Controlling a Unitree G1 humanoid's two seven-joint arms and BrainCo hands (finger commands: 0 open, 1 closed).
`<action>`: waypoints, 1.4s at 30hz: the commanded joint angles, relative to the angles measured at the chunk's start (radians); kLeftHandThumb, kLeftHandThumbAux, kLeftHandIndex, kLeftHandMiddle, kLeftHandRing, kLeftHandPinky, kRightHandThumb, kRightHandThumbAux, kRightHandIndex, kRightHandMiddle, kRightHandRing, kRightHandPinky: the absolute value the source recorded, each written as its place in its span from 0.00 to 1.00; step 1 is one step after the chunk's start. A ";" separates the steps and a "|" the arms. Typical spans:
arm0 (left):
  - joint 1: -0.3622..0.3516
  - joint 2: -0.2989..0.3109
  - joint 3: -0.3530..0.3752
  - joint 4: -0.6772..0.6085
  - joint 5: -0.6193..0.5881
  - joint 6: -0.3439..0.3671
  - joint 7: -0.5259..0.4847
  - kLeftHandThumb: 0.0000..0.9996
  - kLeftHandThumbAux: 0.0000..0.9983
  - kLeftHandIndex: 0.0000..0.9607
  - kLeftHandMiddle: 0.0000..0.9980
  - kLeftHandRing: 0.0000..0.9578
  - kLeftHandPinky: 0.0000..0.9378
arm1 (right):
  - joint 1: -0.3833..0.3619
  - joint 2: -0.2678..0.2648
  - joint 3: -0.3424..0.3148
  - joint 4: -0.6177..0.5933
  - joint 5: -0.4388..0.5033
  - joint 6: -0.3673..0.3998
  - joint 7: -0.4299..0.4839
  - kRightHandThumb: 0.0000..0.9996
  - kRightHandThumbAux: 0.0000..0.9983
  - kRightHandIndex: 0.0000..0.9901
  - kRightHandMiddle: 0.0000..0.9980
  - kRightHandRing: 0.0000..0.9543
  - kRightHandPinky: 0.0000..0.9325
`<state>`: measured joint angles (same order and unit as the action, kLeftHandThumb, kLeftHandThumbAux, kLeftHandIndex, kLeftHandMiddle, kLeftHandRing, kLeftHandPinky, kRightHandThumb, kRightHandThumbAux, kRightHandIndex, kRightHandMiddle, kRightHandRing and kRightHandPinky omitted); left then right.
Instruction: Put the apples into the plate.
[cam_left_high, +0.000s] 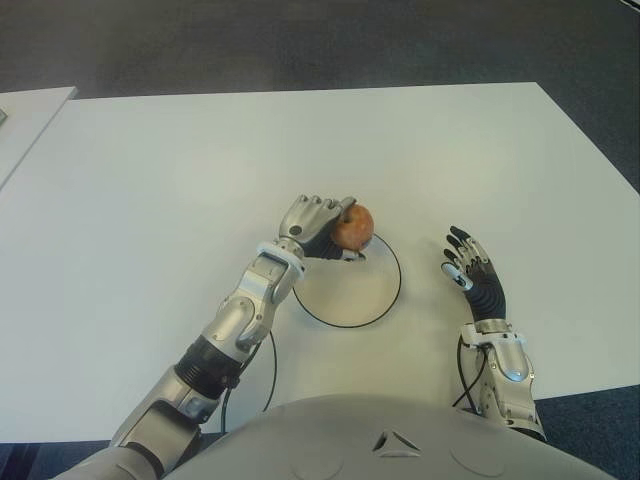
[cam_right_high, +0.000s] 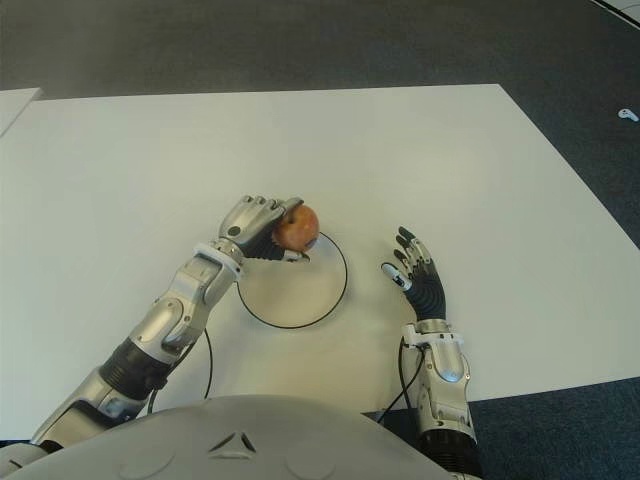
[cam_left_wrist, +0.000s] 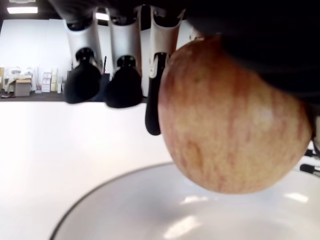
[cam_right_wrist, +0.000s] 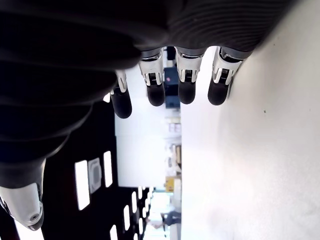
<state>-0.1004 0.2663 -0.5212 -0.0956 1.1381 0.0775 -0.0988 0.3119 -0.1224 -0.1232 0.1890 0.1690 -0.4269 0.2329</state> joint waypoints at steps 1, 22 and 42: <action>-0.005 -0.001 -0.009 0.017 0.004 0.011 0.010 0.75 0.69 0.46 0.82 0.83 0.82 | 0.047 0.035 0.024 0.077 -0.013 0.055 -0.008 0.22 0.59 0.14 0.07 0.02 0.05; 0.023 0.024 -0.067 0.038 0.044 0.041 -0.012 0.75 0.69 0.46 0.82 0.85 0.85 | 0.038 0.032 0.025 0.096 -0.018 0.045 -0.002 0.18 0.61 0.11 0.07 0.02 0.04; 0.103 0.069 -0.082 -0.083 0.070 0.056 -0.050 0.75 0.69 0.46 0.83 0.86 0.87 | 0.022 0.031 0.038 0.123 -0.034 0.046 0.000 0.16 0.61 0.09 0.05 0.00 0.03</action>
<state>-0.0066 0.3228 -0.6041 -0.1618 1.1900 0.1339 -0.1437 0.2928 -0.1214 -0.1114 0.2166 0.1415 -0.4591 0.2298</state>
